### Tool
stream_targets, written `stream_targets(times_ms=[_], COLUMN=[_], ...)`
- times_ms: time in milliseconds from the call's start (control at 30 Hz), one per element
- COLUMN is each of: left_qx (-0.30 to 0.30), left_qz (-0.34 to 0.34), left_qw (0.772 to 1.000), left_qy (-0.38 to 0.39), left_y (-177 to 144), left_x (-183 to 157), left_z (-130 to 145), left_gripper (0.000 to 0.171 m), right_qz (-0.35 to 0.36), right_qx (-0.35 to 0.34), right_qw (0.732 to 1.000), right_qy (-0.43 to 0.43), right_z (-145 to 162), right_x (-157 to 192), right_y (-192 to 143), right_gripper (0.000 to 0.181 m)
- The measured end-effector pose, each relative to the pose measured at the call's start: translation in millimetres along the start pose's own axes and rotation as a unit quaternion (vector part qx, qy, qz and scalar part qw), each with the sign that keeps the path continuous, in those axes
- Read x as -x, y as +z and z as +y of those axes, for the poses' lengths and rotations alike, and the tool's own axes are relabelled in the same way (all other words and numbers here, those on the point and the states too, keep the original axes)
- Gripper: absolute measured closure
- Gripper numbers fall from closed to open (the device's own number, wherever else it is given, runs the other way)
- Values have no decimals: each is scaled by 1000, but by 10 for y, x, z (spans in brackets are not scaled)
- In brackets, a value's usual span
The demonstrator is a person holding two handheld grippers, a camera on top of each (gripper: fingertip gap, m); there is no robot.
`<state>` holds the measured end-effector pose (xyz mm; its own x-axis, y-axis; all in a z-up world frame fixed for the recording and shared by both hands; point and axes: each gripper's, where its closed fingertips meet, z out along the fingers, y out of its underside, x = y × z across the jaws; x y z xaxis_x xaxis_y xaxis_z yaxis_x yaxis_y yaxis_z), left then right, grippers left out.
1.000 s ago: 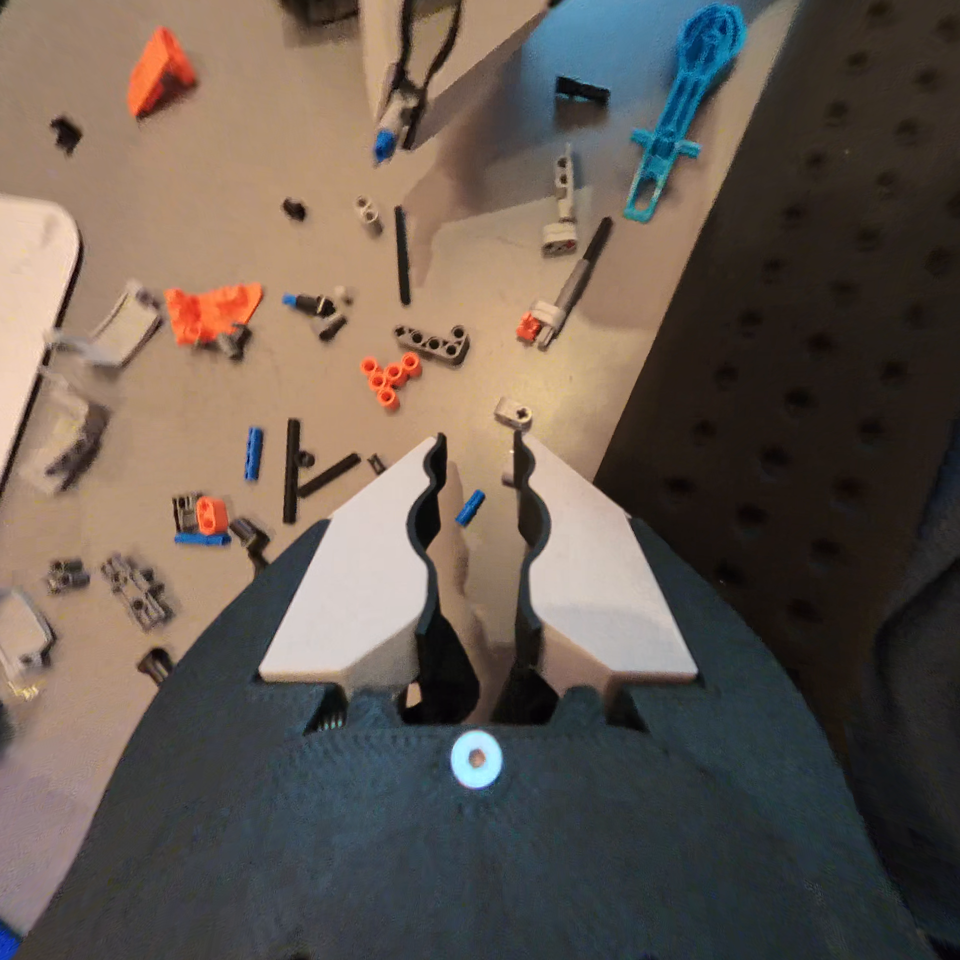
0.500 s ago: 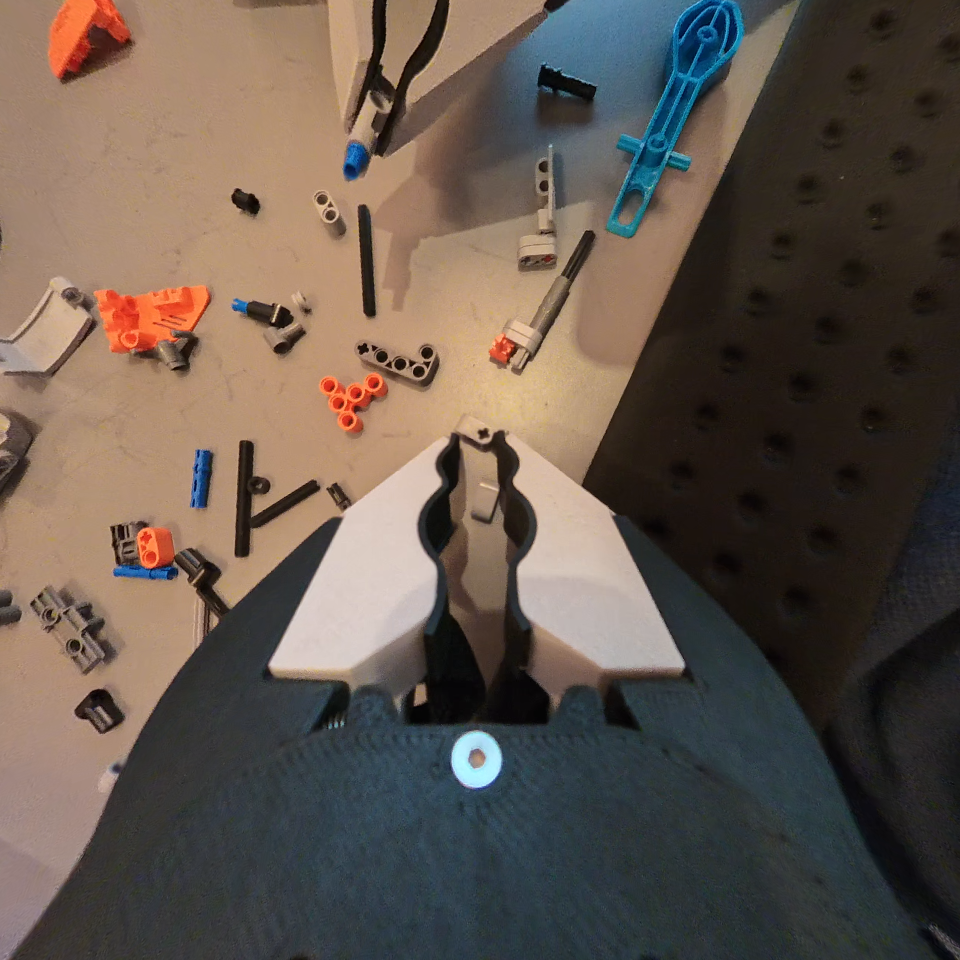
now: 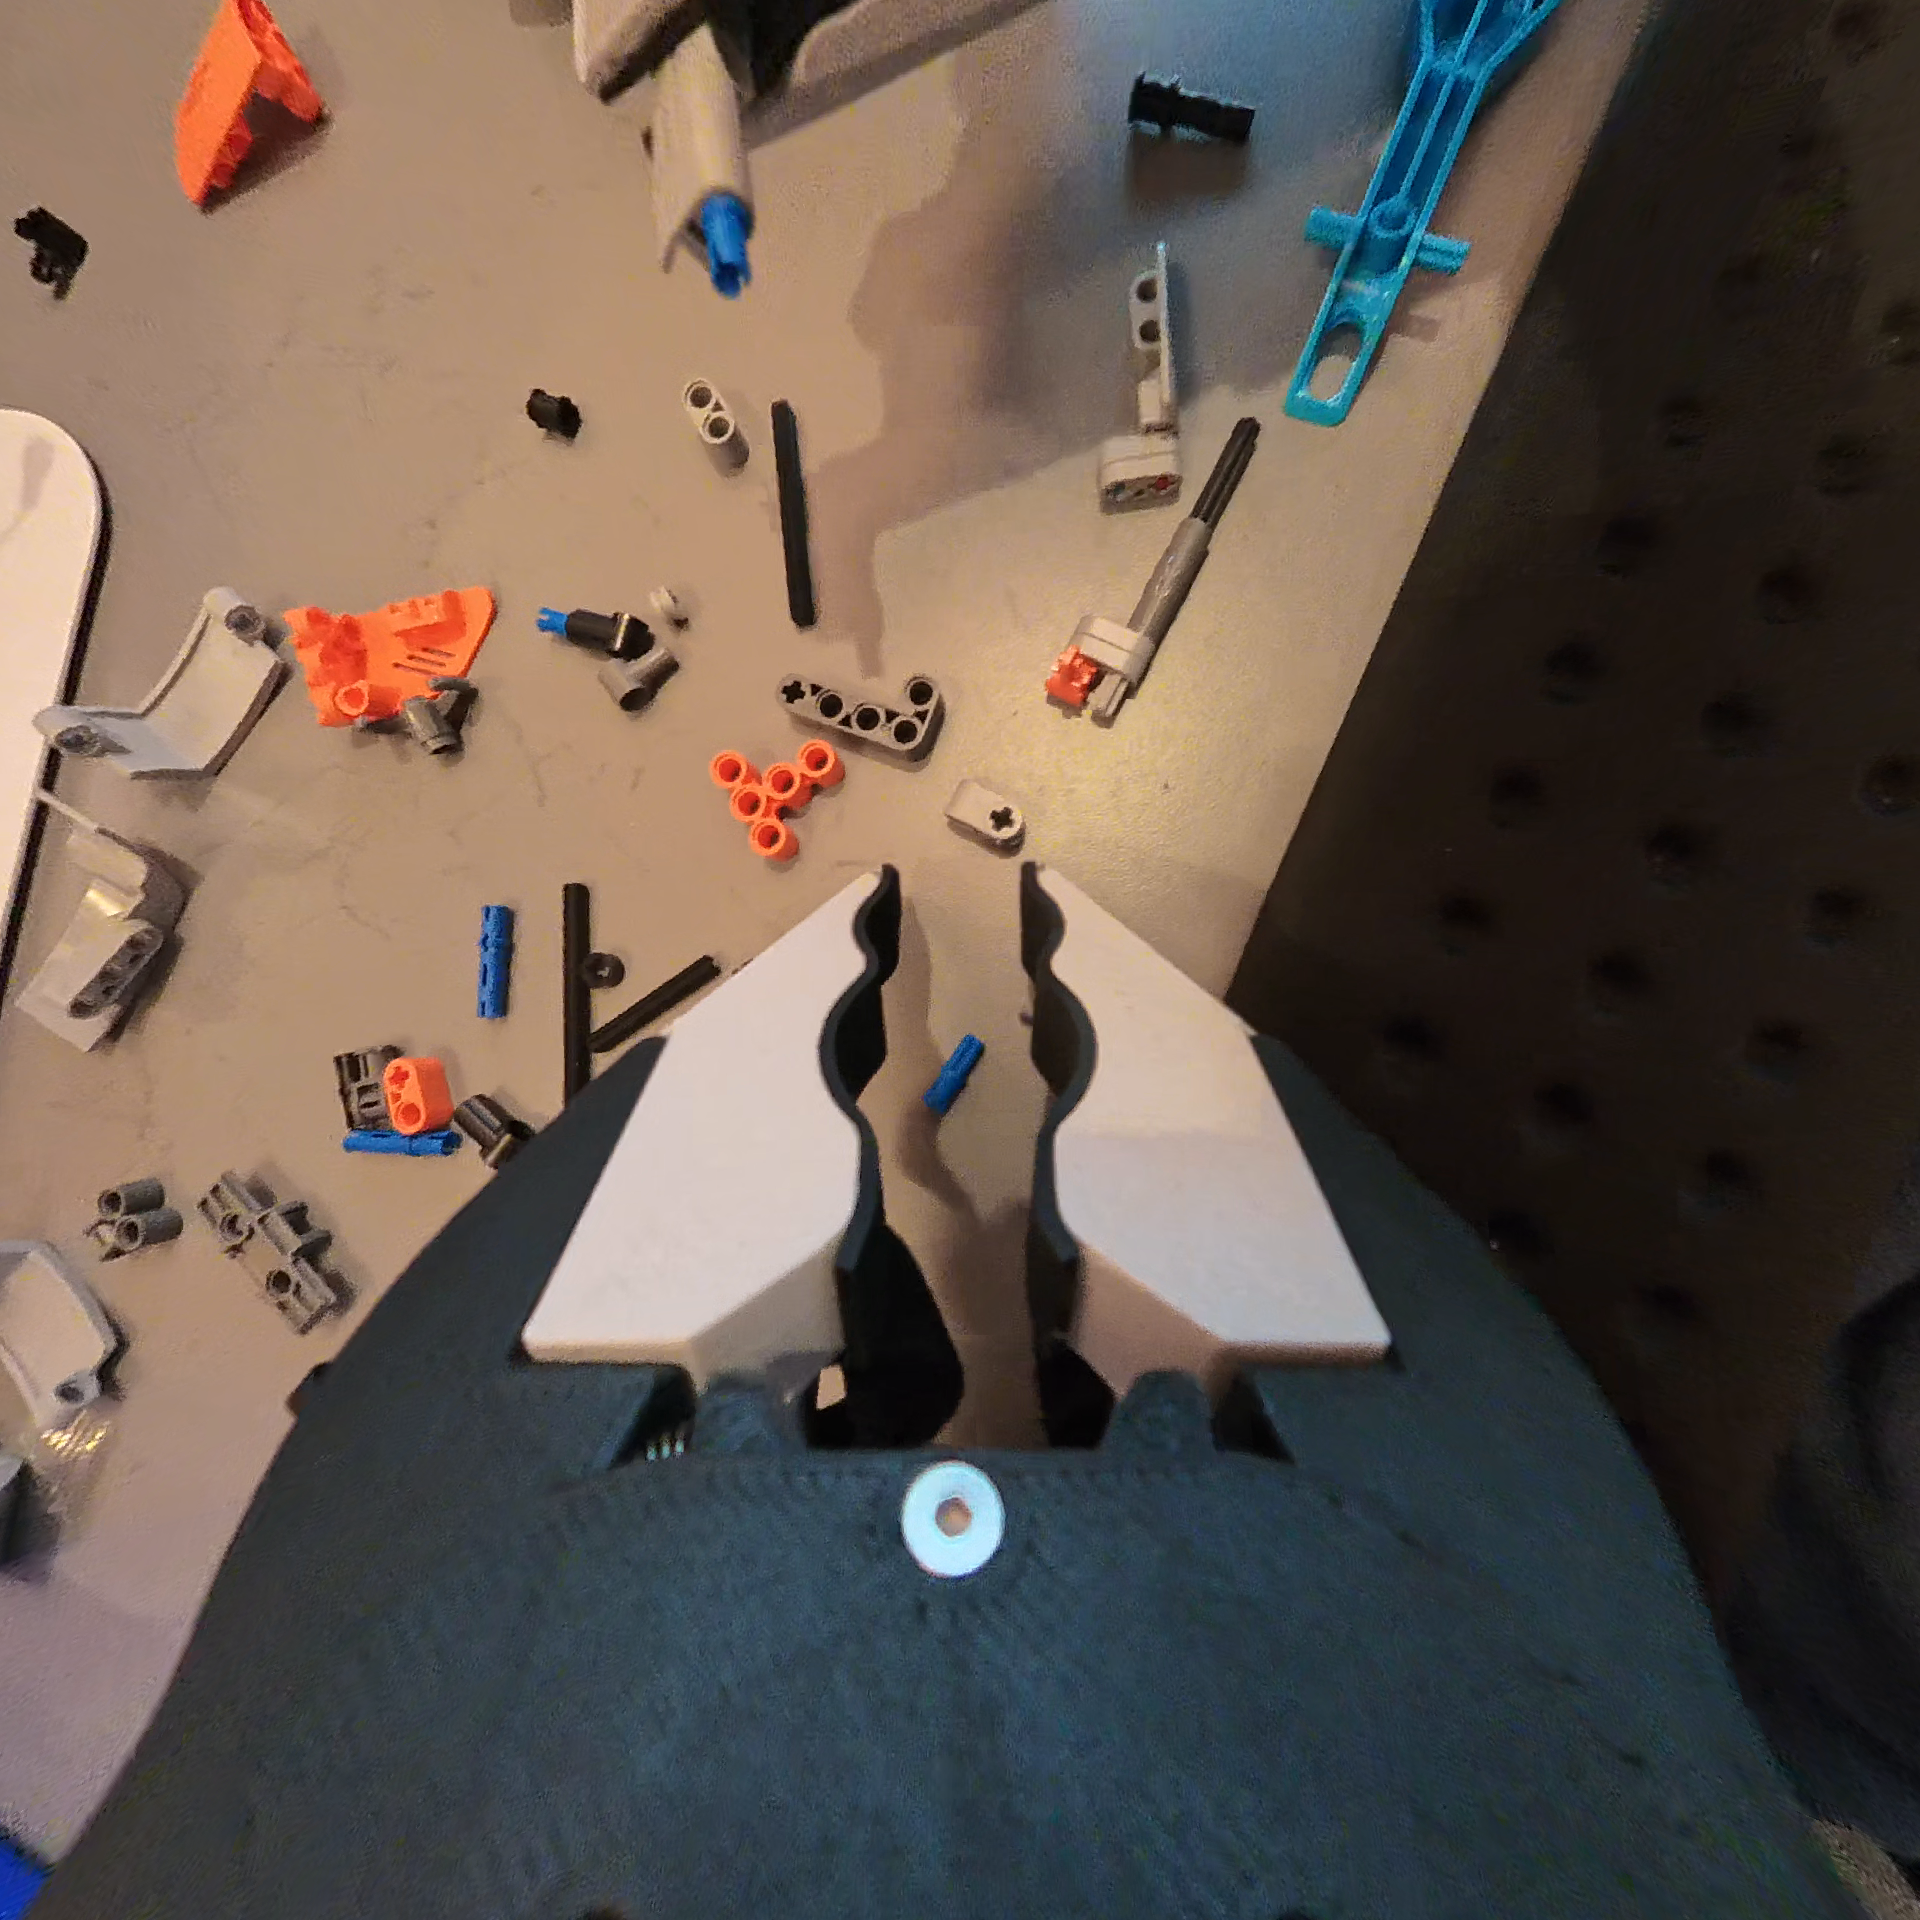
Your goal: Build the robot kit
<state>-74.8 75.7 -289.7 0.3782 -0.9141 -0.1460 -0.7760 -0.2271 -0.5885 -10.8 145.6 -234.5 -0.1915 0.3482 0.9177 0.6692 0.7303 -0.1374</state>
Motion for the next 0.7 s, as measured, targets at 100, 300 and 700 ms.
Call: stream_targets(times_ms=[100,300,700], left_qx=[-11,-3,16], left_qz=[4,-1,42], left_qw=[1000,1000,990], left_qy=[-10,-7,137], left_y=[24,94,91], left_x=[-23,-53,-74], left_z=[-20,-64,-62], left_gripper=[149,157,166], right_qz=[-13,-36,-72], right_qx=[-6,-11,-28], right_qw=[999,999,997], right_qy=[-29,-3,4], right_z=[-59,-40,-89], right_x=[110,175,285], right_y=[24,50,16], right_gripper=[177,177,177])
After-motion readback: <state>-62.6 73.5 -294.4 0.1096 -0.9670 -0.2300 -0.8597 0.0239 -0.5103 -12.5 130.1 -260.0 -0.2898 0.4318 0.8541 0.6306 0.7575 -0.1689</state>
